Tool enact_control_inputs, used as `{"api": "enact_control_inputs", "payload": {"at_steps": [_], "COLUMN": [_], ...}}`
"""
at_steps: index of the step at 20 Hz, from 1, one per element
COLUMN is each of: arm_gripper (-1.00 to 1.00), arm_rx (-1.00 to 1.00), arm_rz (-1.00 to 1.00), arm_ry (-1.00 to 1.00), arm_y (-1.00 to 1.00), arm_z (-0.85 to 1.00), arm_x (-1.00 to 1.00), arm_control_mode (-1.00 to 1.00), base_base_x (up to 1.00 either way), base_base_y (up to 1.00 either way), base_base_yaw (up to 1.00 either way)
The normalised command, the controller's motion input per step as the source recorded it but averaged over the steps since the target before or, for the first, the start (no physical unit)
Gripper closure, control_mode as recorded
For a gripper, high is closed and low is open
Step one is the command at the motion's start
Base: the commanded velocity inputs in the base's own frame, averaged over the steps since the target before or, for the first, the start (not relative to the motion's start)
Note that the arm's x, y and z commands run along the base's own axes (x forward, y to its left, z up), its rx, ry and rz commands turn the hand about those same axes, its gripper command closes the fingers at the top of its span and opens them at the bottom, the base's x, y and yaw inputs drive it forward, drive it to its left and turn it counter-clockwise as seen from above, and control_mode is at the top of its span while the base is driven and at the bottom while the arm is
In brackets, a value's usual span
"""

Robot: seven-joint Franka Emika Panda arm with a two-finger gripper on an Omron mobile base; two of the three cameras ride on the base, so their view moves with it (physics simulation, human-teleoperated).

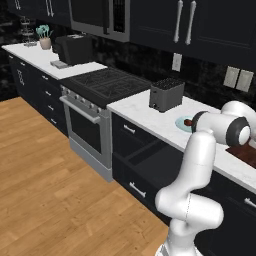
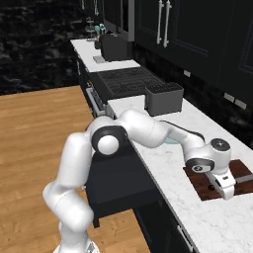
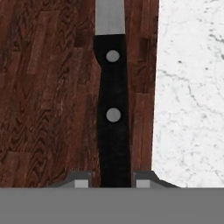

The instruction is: Pick up the knife from the drawer and place it on the cutting board. Then place the meat from the plate to the cutting board.

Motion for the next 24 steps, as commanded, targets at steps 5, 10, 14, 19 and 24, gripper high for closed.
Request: {"api": "enact_control_inputs", "payload": {"at_steps": [5, 10, 14, 19, 24], "arm_gripper": [1.00, 1.00, 1.00, -1.00, -1.00], "arm_rx": [0.00, 0.00, 0.00, 0.00, 0.00], "arm_rz": [0.00, 0.00, 0.00, 0.00, 0.00], "arm_ry": [0.01, 0.00, 0.00, 0.00, 0.00], "arm_y": [0.09, 0.11, 0.10, 0.08, 0.03], "arm_z": [0.00, 0.00, 0.00, 0.00, 0.00], "arm_x": [0.00, 0.00, 0.00, 0.00, 0.00], "arm_control_mode": [-1.00, -1.00, -1.00, -1.00, -1.00], "base_base_x": [0.00, 0.00, 0.00, 0.00, 0.00], "base_base_y": [0.00, 0.00, 0.00, 0.00, 0.00], "base_base_yaw": [0.00, 0.00, 0.00, 0.00, 0.00]}}
